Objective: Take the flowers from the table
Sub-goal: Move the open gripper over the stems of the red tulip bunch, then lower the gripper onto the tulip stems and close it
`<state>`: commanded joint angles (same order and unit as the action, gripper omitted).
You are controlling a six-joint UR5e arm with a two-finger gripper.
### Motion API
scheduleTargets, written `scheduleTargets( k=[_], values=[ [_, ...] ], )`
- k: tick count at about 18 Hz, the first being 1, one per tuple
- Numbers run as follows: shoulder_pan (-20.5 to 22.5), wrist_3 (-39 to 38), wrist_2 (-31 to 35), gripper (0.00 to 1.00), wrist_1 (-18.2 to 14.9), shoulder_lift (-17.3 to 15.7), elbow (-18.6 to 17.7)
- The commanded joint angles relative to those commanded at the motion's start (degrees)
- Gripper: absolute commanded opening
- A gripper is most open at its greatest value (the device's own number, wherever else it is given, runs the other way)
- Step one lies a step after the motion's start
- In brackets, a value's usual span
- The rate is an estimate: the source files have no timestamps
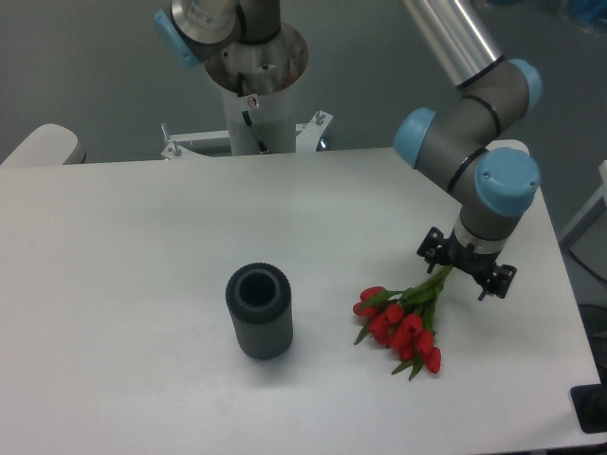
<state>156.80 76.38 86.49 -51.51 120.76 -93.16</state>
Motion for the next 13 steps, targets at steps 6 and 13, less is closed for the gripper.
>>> scheduleTargets(
  k=[6, 13],
  values=[
    [-0.18, 2.37, 0.09, 1.00, 0.89, -0.70, -2.64],
    [-1.32, -0.25, 0.00, 1.00, 5.45, 0.17, -4.23]
  ],
)
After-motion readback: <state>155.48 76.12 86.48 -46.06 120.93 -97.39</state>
